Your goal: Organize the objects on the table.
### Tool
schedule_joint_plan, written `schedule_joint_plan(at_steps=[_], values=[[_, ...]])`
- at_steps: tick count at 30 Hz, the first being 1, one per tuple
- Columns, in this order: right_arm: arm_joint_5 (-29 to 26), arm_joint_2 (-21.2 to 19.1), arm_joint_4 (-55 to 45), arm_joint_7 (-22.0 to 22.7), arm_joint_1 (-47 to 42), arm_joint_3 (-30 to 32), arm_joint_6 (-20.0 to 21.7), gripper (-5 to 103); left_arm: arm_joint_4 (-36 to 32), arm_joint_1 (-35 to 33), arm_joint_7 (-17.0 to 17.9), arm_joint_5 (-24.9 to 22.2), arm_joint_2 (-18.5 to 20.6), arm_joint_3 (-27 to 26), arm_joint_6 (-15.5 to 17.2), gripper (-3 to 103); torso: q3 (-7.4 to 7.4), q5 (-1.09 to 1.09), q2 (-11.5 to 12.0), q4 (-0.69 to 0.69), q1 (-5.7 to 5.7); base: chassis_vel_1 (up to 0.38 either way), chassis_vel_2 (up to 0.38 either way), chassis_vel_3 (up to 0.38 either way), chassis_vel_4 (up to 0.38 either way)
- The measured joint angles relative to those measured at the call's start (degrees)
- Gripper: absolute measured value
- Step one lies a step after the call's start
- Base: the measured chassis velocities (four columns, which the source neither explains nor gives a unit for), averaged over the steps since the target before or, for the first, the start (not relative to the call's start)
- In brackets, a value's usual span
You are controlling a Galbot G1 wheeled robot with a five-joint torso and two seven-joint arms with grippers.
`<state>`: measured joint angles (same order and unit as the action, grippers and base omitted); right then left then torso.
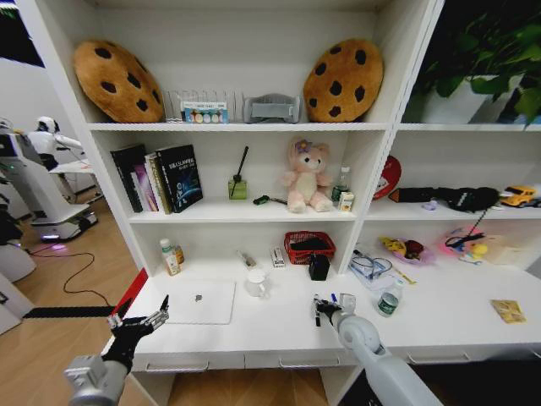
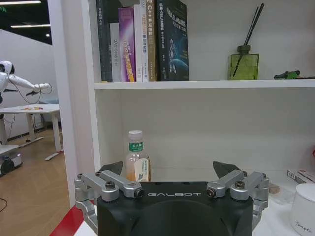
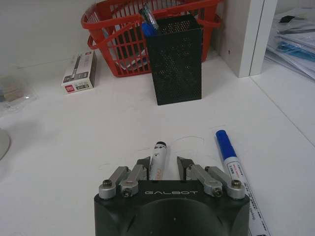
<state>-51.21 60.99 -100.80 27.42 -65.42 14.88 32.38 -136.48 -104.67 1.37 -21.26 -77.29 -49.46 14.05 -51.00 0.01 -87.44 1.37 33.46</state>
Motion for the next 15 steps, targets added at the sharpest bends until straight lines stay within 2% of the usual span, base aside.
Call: schedule_joint_plan(at_steps=[12, 14, 15], values=[[0.9, 0.2, 1.2, -1.0, 0.5, -0.2, -0.3, 33, 0.0, 0.0, 0.0, 0.0, 0.0, 0.0, 0.0, 100, 0.0, 0.01, 0.0, 0.0, 0.0, 0.0, 0.0, 0.0, 0.0], [1.0, 0.2, 1.4, -1.1, 0.6, -0.2, -0.4, 29, 0.0, 0.0, 0.0, 0.0, 0.0, 0.0, 0.0, 100, 0.0, 0.0, 0.0, 0.01, 0.0, 0.0, 0.0, 0.0, 0.0], [1.0, 0.2, 1.4, -1.2, 0.6, -0.2, -0.5, 24, 0.0, 0.0, 0.0, 0.0, 0.0, 0.0, 0.0, 100, 0.0, 0.0, 0.0, 0.01, 0.0, 0.0, 0.0, 0.0, 0.0]])
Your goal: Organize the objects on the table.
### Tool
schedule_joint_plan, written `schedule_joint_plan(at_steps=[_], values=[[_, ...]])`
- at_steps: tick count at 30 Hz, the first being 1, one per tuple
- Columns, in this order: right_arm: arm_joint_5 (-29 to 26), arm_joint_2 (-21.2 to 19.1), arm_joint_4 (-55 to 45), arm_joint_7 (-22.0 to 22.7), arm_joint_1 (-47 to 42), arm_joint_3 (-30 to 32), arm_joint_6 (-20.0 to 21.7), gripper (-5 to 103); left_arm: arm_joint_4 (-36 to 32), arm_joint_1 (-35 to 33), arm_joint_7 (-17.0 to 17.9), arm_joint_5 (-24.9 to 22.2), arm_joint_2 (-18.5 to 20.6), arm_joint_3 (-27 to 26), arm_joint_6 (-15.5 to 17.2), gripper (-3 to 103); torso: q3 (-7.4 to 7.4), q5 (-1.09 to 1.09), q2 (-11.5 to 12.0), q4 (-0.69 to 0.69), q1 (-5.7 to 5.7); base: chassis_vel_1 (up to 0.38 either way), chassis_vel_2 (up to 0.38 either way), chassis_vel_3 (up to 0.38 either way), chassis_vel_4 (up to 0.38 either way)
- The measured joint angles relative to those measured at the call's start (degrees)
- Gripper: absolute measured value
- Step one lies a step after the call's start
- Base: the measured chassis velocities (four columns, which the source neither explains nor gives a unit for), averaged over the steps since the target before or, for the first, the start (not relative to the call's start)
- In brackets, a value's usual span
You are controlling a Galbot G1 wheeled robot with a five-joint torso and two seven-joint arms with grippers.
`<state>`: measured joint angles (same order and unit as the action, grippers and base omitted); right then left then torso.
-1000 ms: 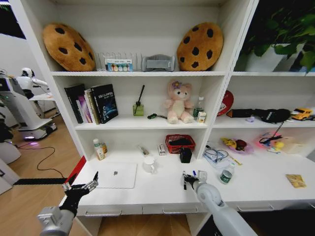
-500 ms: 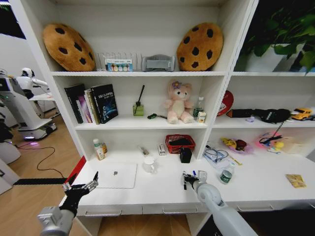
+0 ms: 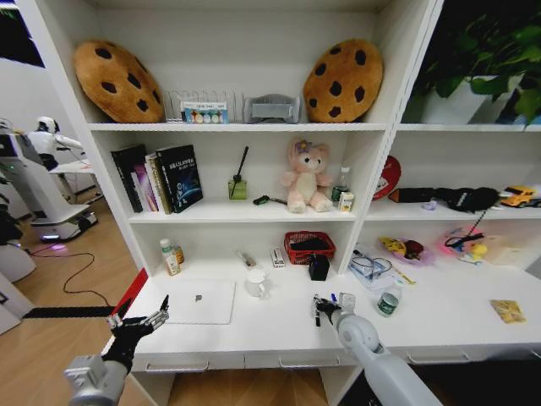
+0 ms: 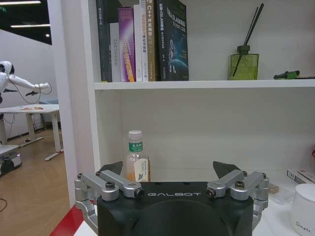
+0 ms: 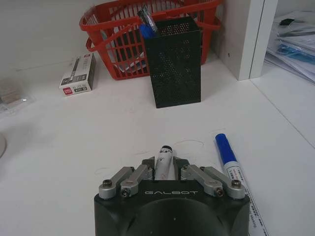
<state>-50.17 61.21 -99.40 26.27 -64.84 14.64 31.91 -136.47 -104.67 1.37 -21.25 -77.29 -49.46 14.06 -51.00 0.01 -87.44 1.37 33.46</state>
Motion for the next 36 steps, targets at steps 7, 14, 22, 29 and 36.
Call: schedule_joint_plan(at_steps=[7, 14, 22, 29, 36], values=[[2.7, -0.1, 0.2, -2.5, -0.2, 0.2, -1.5, 10, 0.0, 0.0, 0.0, 0.0, 0.0, 0.0, 0.0, 100, -0.01, -0.03, 0.0, -0.01, 0.0, 0.0, 0.0, 0.0, 0.0], [12.3, -0.8, -1.7, -9.4, -0.1, 2.4, -8.9, 10, 0.0, 0.0, 0.0, 0.0, 0.0, 0.0, 0.0, 100, -0.01, -0.02, 0.0, 0.0, 0.0, 0.0, 0.0, 0.0, 0.0], [25.8, -1.7, 3.4, -14.3, 6.2, 3.5, -21.6, 10, 0.0, 0.0, 0.0, 0.0, 0.0, 0.0, 0.0, 100, -0.01, 0.0, 0.0, -0.01, 0.0, 0.0, 0.0, 0.0, 0.0], [39.6, 2.7, 19.2, -17.7, 16.0, 2.4, -38.1, 10, 0.0, 0.0, 0.0, 0.0, 0.0, 0.0, 0.0, 100, -0.02, -0.02, 0.0, 0.01, 0.01, 0.0, 0.0, 0.0, 0.0], [42.6, 9.8, 30.3, -19.0, 23.6, 0.8, -45.0, 10, 0.0, 0.0, 0.0, 0.0, 0.0, 0.0, 0.0, 100, -0.01, 0.01, 0.0, -0.02, 0.01, 0.0, 0.0, 0.0, 0.0]])
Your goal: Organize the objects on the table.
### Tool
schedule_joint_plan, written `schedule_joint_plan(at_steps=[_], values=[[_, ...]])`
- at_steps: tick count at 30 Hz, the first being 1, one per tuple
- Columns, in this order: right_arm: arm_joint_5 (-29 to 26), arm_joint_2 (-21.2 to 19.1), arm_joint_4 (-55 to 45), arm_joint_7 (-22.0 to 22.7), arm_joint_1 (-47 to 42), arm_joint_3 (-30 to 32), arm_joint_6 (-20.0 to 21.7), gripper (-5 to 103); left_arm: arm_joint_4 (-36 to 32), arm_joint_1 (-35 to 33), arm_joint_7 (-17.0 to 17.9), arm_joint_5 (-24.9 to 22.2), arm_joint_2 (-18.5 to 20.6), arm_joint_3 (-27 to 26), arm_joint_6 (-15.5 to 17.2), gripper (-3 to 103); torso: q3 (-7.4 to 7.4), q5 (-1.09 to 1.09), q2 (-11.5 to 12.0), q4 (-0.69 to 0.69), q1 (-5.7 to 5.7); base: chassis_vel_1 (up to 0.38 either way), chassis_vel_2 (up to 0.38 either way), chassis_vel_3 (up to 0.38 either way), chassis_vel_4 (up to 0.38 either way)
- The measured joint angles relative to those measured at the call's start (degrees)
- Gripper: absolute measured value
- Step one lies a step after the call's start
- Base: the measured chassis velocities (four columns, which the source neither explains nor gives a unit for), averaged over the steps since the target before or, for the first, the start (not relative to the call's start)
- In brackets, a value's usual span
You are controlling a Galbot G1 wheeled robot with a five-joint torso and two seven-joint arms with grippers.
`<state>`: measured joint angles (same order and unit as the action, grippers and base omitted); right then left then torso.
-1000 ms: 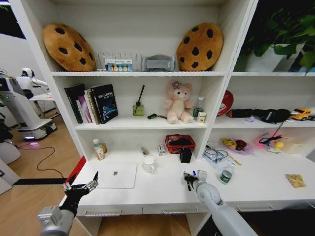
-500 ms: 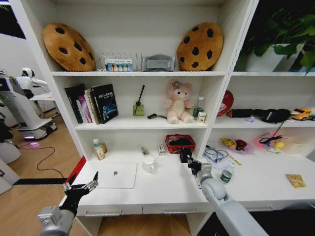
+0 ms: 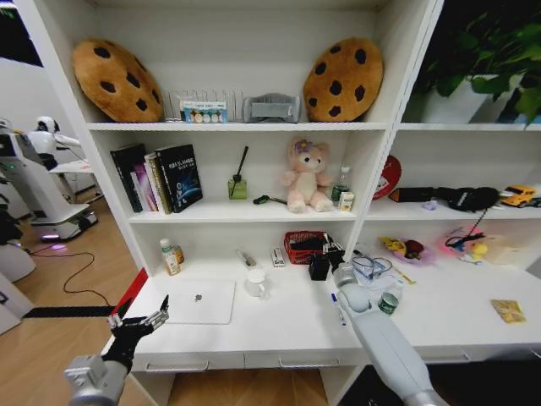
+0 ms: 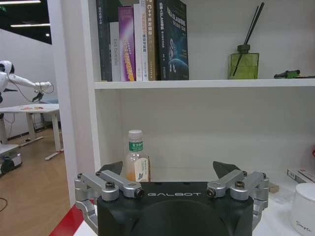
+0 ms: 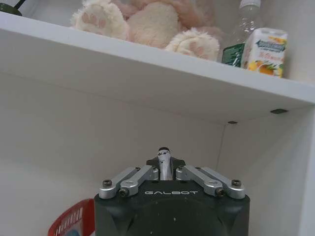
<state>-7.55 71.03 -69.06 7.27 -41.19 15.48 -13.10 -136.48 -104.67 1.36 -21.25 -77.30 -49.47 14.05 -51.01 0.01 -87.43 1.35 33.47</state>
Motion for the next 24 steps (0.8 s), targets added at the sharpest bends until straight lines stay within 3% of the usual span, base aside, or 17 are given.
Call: schedule_joint_plan(at_steps=[7, 21, 22, 24], values=[[1.5, 3.2, 6.7, -0.3, 3.2, 0.5, -1.2, 10, 0.0, 0.0, 0.0, 0.0, 0.0, 0.0, 0.0, 100, 0.0, 0.0, 0.0, 0.02, 0.0, 0.0, 0.0, 0.0, 0.0], [1.2, 2.2, 7.8, -1.1, 1.9, 1.9, -0.4, 9, 0.0, 0.0, 0.0, 0.0, 0.0, 0.0, 0.0, 100, 0.0, -0.02, 0.0, 0.02, 0.0, 0.0, 0.0, 0.0, 0.0], [1.0, 1.9, 6.9, -0.7, 1.5, 1.8, -0.1, 20, 0.0, 0.0, 0.0, 0.0, 0.0, 0.0, 0.0, 100, 0.01, -0.01, 0.0, 0.02, 0.0, 0.0, 0.0, 0.0, 0.0], [0.8, 1.7, 6.0, -0.4, 1.1, 1.7, 0.1, 20, 0.0, 0.0, 0.0, 0.0, 0.0, 0.0, 0.0, 100, 0.01, -0.01, 0.0, 0.02, -0.01, 0.0, 0.0, 0.0, 0.0]])
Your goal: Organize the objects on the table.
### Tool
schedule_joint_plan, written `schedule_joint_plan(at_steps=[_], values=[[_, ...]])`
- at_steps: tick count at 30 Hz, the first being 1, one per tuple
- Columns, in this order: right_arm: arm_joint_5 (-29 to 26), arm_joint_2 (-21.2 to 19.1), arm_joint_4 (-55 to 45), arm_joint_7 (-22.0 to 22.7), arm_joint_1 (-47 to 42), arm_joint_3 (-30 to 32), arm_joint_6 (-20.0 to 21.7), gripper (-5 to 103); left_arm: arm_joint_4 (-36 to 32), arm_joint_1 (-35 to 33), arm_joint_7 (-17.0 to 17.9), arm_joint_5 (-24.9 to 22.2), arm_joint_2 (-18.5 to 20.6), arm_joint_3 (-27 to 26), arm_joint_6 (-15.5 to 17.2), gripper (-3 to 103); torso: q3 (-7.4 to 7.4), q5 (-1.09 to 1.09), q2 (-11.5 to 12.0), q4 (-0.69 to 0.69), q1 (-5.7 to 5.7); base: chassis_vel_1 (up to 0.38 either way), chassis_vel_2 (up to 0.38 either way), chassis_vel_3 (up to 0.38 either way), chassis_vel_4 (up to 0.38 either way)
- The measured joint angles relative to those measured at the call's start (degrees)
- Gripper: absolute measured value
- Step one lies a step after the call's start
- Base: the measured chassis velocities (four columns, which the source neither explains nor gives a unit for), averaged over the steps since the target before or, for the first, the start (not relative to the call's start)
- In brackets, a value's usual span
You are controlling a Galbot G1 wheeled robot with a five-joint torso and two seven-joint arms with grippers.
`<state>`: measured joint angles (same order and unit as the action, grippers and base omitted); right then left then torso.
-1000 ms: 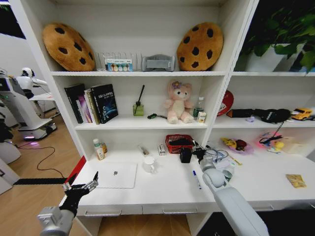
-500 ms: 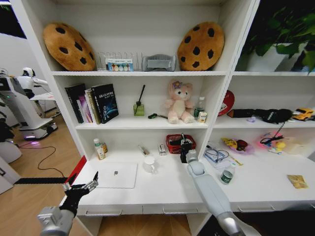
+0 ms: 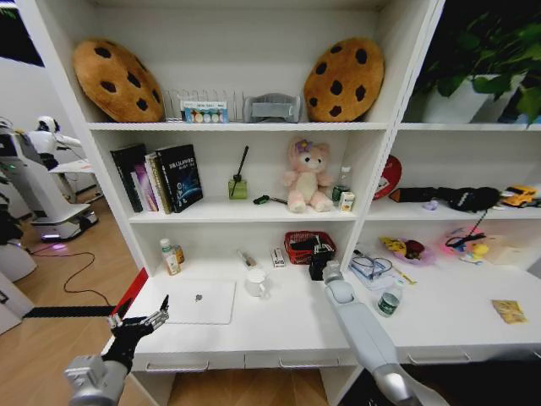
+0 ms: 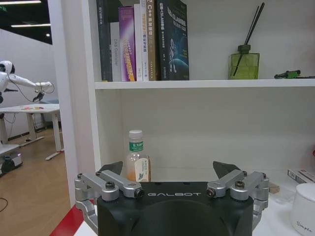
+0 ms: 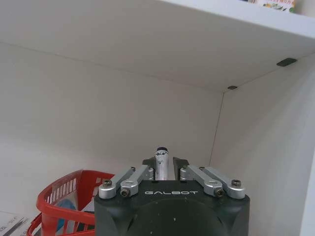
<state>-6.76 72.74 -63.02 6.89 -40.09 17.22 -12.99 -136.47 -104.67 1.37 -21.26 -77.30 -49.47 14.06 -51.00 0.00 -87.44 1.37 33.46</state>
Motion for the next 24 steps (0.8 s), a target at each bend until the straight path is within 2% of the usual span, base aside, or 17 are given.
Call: schedule_joint_plan(at_steps=[1, 2, 3, 4, 5, 7, 10, 12, 14, 15, 18, 19, 21, 24], values=[[0.0, 0.0, 0.0, 0.0, 0.0, 0.0, 0.0, 20, 0.0, 0.0, 0.0, 0.0, 0.0, 0.0, 0.0, 100, 0.0, 0.0, 0.0, 0.0, 0.0, 0.0, 0.0, 0.0, 0.0], [-0.4, -0.6, -1.8, 0.4, -0.8, -0.1, 0.4, 31, 0.0, 0.0, 0.0, 0.0, 0.0, 0.0, 0.0, 100, 0.0, -0.01, 0.0, -0.01, 0.0, 0.0, 0.0, 0.0, 0.0], [-1.0, -1.2, -3.9, 0.8, -1.9, -0.1, 1.0, 36, 0.0, 0.0, 0.0, 0.0, 0.0, 0.0, 0.0, 100, 0.0, 0.0, 0.0, -0.01, 0.0, 0.0, 0.0, 0.0, 0.0], [-1.0, -1.2, -3.9, 0.8, -1.9, -0.1, 1.0, 36, 0.0, 0.0, 0.0, 0.0, 0.0, 0.0, 0.0, 100, 0.0, 0.0, 0.0, -0.01, 0.0, 0.0, 0.0, 0.0, 0.0], [-2.7, -2.1, -7.3, 1.5, -4.1, -0.1, 2.6, 41, 0.0, 0.0, 0.0, 0.0, 0.0, 0.0, 0.0, 100, 0.0, 0.0, 0.0, 0.0, 0.0, 0.0, 0.0, 0.0, 0.0], [-4.2, -2.6, -9.2, 1.9, -5.3, 0.0, 3.6, 41, 0.0, 0.0, 0.0, 0.0, 0.0, 0.0, 0.0, 100, 0.0, -0.02, 0.0, 0.0, 0.0, 0.0, 0.0, 0.0, 0.0], [-8.8, -5.9, -19.0, 5.1, -12.4, 1.7, 7.5, 63, 0.0, 0.0, 0.0, 0.0, 0.0, 0.0, 0.0, 100, 0.0, -0.01, 0.0, 0.0, 0.0, 0.0, 0.0, 0.0, 0.0], [-9.4, -6.6, -20.9, 5.8, -13.8, 2.2, 8.4, 63, 0.0, 0.0, 0.0, 0.0, 0.0, 0.0, 0.0, 100, 0.0, -0.02, 0.0, 0.0, 0.0, 0.0, 0.0, 0.0, 0.0], [-12.7, -8.9, -28.2, 8.8, -19.1, 4.2, 12.3, 74, 0.0, 0.0, 0.0, 0.0, 0.0, 0.0, 0.0, 100, 0.01, 0.02, 0.0, 0.01, -0.01, 0.0, 0.0, 0.0, 0.0], [-12.7, -8.9, -28.2, 8.8, -19.1, 4.2, 12.3, 74, 0.0, 0.0, 0.0, 0.0, 0.0, 0.0, 0.0, 100, 0.01, 0.02, 0.0, 0.01, -0.01, 0.0, 0.0, 0.0, 0.0], [-21.6, -10.6, -39.1, 14.8, -28.4, 7.2, 20.6, 90, 0.0, 0.0, 0.0, 0.0, 0.0, 0.0, 0.0, 100, 0.01, 0.02, 0.0, 0.01, -0.01, 0.0, 0.0, 0.0, 0.0], [-21.6, -10.6, -39.1, 14.8, -28.4, 7.2, 20.6, 90, 0.0, 0.0, 0.0, 0.0, 0.0, 0.0, 0.0, 100, 0.01, 0.02, 0.0, 0.01, -0.01, 0.0, 0.0, 0.0, 0.0], [-25.5, -10.5, -41.6, 17.3, -31.6, 8.0, 24.1, 98, 0.0, 0.0, 0.0, 0.0, 0.0, 0.0, 0.0, 100, 0.01, -0.01, 0.0, 0.02, -0.01, 0.0, 0.0, 0.0, 0.0], [-27.4, -9.9, -41.7, 18.4, -32.5, 8.3, 27.0, 100, 0.0, 0.0, 0.0, 0.0, 0.0, 0.0, 0.0, 100, 0.01, 0.0, 0.0, 0.01, -0.01, 0.0, 0.0, 0.0, 0.0]])
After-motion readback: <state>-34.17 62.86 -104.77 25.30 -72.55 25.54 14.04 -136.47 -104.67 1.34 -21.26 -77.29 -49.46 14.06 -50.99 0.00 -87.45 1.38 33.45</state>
